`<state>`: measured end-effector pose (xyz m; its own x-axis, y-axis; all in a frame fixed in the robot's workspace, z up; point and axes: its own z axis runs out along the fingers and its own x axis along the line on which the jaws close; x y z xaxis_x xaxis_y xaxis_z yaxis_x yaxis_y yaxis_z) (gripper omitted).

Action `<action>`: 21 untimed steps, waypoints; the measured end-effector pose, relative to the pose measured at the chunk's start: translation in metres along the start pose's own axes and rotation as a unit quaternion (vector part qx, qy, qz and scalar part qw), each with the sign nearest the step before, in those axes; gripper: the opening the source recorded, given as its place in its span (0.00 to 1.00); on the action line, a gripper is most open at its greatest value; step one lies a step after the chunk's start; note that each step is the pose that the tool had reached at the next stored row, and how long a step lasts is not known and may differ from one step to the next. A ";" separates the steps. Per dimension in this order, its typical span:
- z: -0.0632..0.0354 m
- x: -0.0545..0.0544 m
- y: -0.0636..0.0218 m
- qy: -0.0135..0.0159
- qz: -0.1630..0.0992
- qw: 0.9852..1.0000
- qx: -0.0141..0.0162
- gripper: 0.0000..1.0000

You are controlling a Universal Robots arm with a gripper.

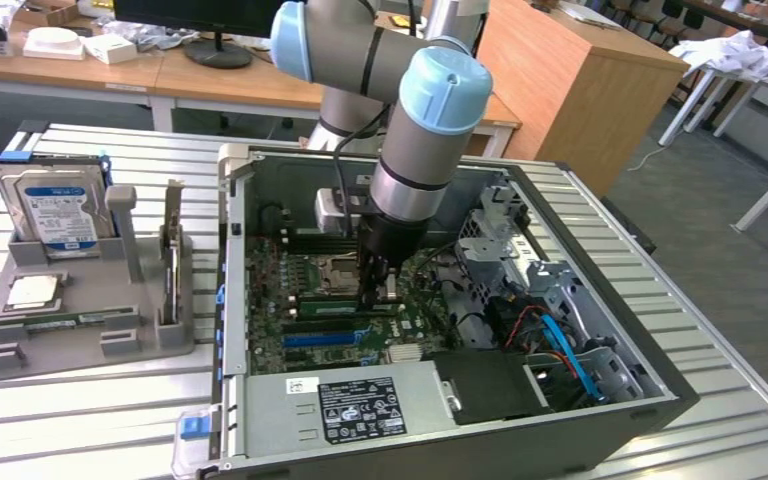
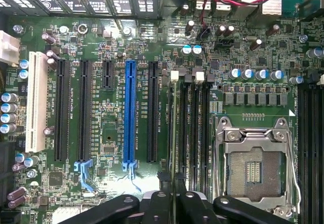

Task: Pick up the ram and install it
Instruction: 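Insert the ram into the slot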

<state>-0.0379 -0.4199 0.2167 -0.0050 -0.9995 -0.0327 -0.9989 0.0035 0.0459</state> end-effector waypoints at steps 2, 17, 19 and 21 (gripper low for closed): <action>0.0000 0.000 0.0000 0.000 0.000 1.000 0.000 0.13; -0.0212 -0.001 0.0010 0.000 0.000 1.000 0.000 0.13; -0.0212 -0.001 0.0010 0.000 -0.002 1.000 0.000 0.13; -0.0212 -0.001 0.0010 0.000 -0.014 1.000 0.000 0.13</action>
<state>-0.0379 -0.4199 0.2380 0.0234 -0.9992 -0.0331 -0.9986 -0.0249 0.0458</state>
